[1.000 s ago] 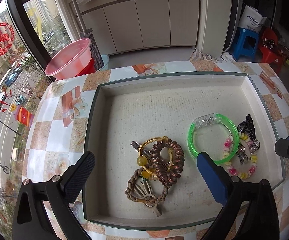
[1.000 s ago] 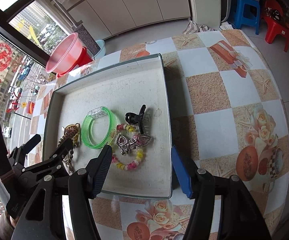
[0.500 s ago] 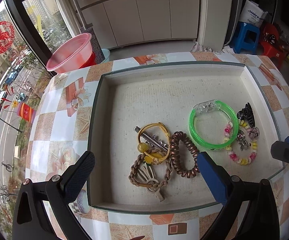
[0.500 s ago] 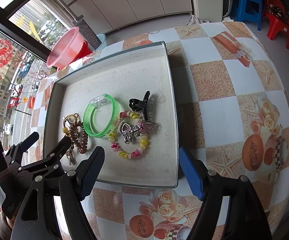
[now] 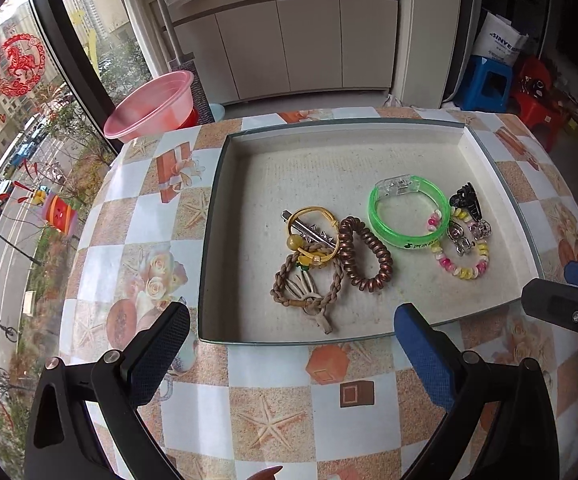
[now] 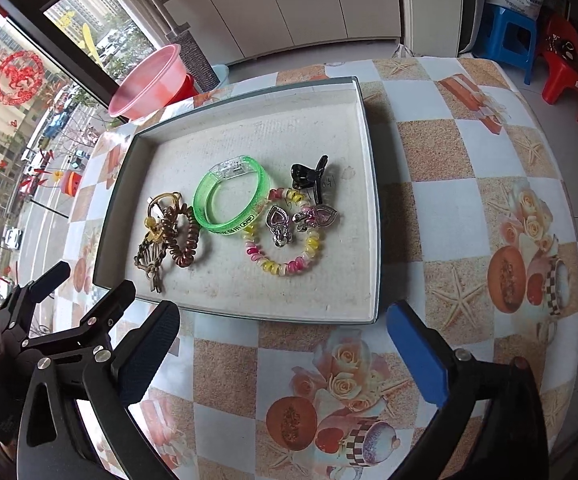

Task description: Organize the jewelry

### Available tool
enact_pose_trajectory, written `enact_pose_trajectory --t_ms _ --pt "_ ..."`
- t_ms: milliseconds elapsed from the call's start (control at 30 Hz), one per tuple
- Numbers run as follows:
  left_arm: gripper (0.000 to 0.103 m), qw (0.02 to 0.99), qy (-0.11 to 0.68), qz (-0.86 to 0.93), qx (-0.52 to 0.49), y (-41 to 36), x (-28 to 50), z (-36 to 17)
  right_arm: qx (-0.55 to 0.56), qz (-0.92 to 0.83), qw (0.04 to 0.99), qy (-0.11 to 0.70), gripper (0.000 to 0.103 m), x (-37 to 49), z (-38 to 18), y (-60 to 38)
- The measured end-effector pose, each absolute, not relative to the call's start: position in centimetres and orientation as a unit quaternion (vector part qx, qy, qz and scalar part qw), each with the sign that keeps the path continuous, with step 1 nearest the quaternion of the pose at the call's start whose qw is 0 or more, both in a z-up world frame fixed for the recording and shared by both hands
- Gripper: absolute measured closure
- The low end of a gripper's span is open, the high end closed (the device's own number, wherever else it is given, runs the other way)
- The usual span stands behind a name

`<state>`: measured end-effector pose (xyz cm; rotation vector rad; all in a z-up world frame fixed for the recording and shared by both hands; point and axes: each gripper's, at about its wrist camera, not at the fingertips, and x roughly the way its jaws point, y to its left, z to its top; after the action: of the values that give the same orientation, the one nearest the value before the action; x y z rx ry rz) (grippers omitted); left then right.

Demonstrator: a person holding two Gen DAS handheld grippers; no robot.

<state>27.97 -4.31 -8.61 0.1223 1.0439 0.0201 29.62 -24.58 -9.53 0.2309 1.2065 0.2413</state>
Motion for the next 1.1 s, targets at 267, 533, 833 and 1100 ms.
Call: enact_pose_trajectory --t_ms 267,533,833,1100 --pt "0.0 0.883 0.468 0.018 0.027 -3.6 24.4 -7.0 0.096 0.069 0.858 0.5 0.0 24.8 -8.3 -23.7" --pt "0.0 0.89 0.456 0.028 0.013 -2.2 21.8 -6.4 0.072 0.039 0.889 0.451 0.0 22.1 -6.6 -23.2" --pt "0.0 0.895 0.445 0.036 0.002 -0.9 19.5 -6.6 0.034 0.019 0.902 0.431 0.0 19.8 -6.3 -22.4" --pt "0.0 0.899 0.437 0.037 0.004 -0.5 18.2 -6.6 0.026 0.012 0.908 0.417 0.0 18.6 -6.0 -21.9"
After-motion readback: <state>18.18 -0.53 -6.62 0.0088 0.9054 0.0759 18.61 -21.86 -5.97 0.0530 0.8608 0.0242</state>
